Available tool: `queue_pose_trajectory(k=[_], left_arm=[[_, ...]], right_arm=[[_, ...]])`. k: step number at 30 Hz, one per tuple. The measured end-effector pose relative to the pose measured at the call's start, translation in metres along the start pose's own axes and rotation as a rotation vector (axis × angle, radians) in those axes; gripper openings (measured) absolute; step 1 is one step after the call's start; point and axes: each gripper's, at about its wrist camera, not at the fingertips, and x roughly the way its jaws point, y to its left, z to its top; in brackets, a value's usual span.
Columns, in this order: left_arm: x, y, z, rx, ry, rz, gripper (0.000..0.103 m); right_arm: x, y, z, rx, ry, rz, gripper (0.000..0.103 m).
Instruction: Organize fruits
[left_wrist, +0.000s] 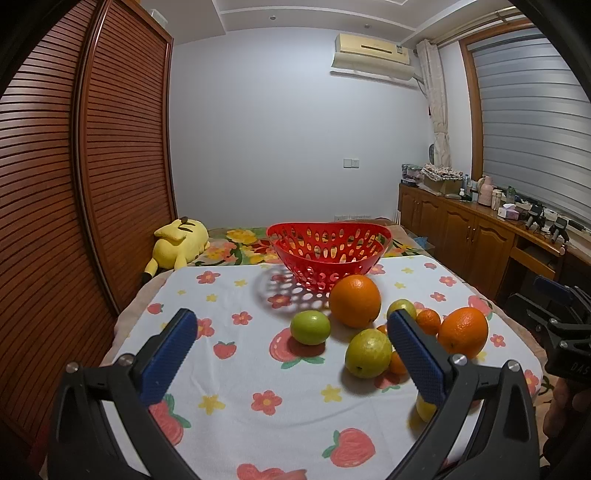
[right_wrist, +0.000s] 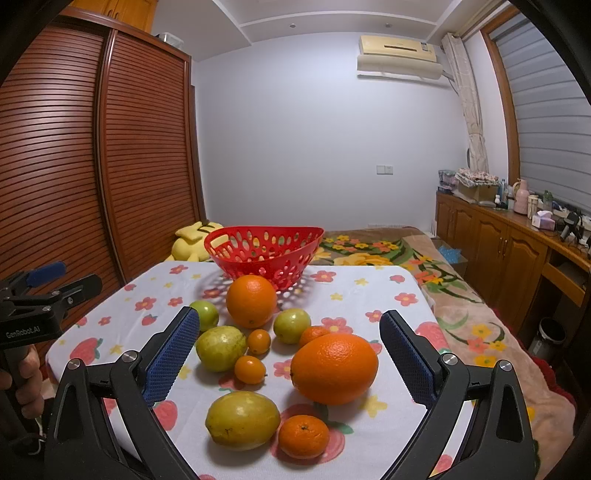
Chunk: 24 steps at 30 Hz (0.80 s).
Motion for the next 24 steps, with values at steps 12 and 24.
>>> queue_pose_trajectory(k=[12, 24], left_arm=[[-0.0029, 0.0001, 0.0034, -0.002, -0.007, -0.003, 0.103], [-0.0042, -0.0001, 0.0036, -0.003, -0.009, -0.003, 0.103]], right_arm=[[-0.0007, 0.0008, 0.0005, -0.001, -0.001, 0.001, 0.100], [-0.0005, 0.0015, 0.0008, -0.001, -0.001, 0.000, 0.100]])
